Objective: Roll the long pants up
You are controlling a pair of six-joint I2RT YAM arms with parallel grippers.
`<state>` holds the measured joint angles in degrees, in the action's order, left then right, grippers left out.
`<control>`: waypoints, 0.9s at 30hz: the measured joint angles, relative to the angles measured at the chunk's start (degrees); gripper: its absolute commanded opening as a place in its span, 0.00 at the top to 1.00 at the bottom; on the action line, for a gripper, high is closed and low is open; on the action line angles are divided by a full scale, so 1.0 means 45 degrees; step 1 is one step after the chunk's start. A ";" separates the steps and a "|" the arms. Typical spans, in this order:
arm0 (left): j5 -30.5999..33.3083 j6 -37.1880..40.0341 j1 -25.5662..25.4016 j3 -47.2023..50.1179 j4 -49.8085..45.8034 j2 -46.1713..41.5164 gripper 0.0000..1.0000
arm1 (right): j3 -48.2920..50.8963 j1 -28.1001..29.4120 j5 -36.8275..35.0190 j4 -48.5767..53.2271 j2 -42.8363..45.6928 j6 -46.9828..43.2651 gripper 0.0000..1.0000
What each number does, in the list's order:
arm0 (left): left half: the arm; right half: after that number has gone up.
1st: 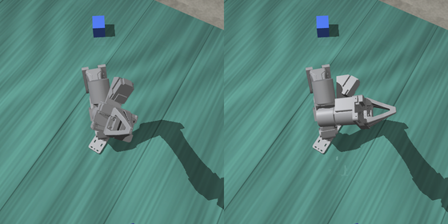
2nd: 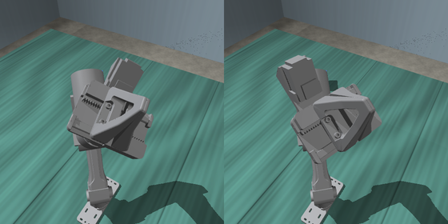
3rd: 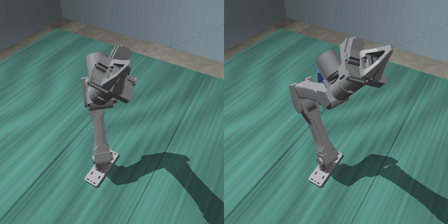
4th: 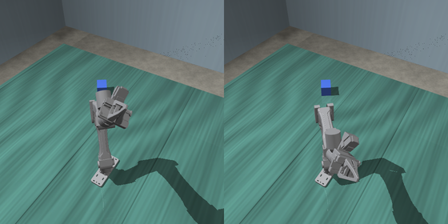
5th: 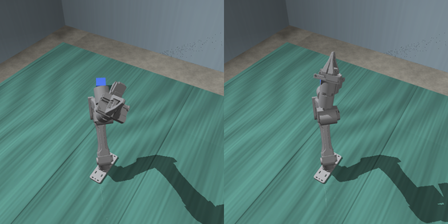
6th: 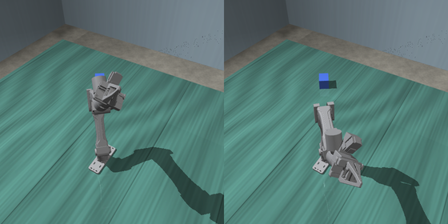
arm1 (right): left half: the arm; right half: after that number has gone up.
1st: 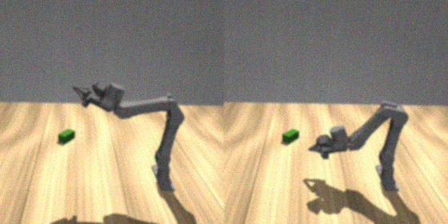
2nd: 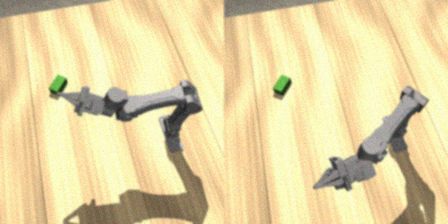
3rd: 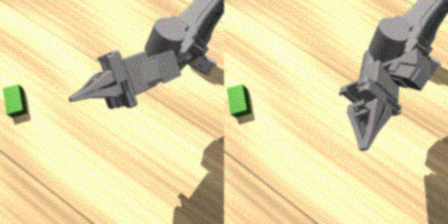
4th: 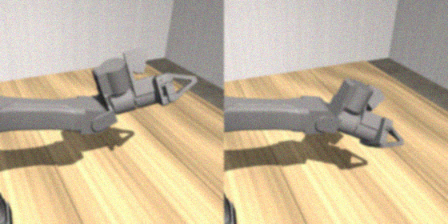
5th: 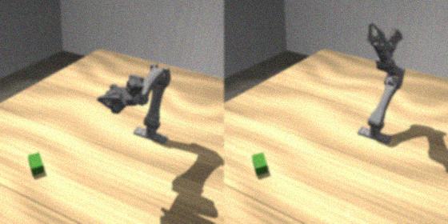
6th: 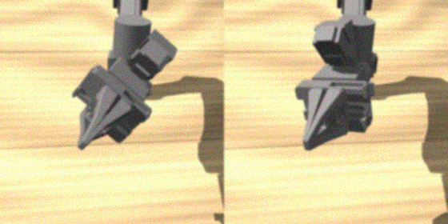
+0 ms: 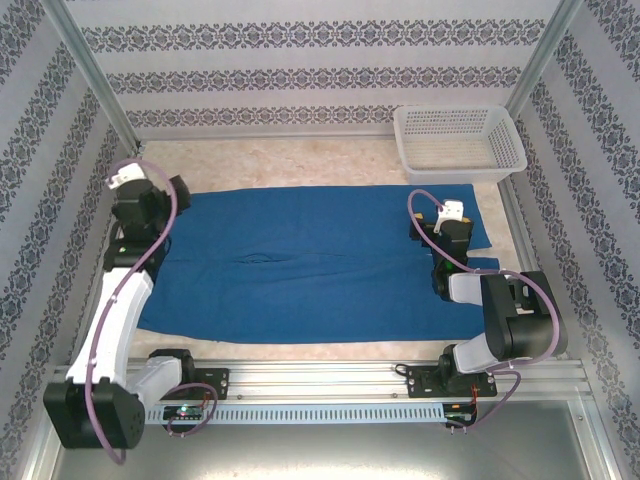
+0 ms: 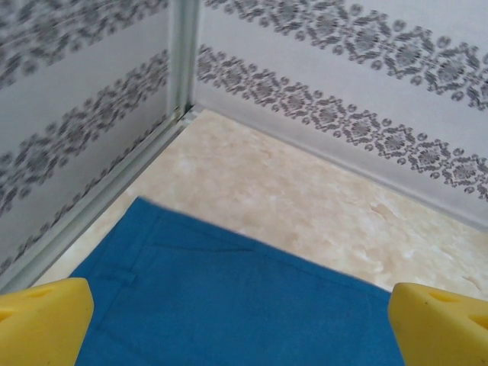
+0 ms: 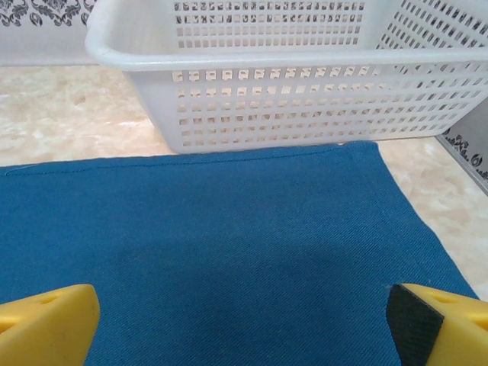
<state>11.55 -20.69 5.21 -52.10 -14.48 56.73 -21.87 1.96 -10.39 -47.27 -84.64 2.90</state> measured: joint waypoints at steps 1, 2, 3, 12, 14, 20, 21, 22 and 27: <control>-0.0238 -0.0267 0.0267 0.0000 -0.0442 -0.0277 0.00 | -0.0015 -0.0044 0.0063 0.0068 0.0000 0.0029 0.02; -0.0510 -0.0520 0.0544 0.0000 -0.0874 -0.0505 0.00 | -0.0024 -0.0083 0.0136 0.0092 0.0000 0.0039 0.02; -0.0792 -0.0719 0.0743 0.0000 -0.1239 -0.0631 0.00 | -0.0029 -0.0131 0.0175 0.0112 0.0000 0.0039 0.02; -0.2657 -0.1855 0.1214 0.0141 -0.2987 -0.0918 0.00 | -0.3570 -0.0699 0.0505 0.5697 0.1749 0.0865 0.02; -0.2511 -0.2448 0.1399 0.0316 -0.3191 -0.1234 0.00 | -0.4386 -0.0758 0.0729 0.6727 0.2448 0.1428 0.02; -0.1540 -0.4979 0.2657 0.0772 -0.4799 -0.0821 0.00 | -0.6309 -0.0889 0.1501 1.0452 0.3138 0.2084 0.06; -0.1394 -0.5479 0.2934 0.1137 -0.5066 -0.0777 0.00 | -0.6426 -0.0894 0.1481 1.0914 0.3133 0.2089 0.06; -0.1239 -0.5853 0.3157 0.1472 -0.5328 -0.0811 0.00 | -0.6436 -0.0913 0.1467 1.1254 0.3152 0.2093 0.06; -0.0194 -0.7300 0.4988 0.3002 -0.6921 -0.1991 0.00 | -0.6096 -0.1078 0.1413 1.2716 0.3468 0.2288 0.06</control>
<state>10.68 -53.54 27.66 -38.59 -45.63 47.77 -49.30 -2.90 -4.03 9.96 -69.04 13.19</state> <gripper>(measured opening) 0.998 0.940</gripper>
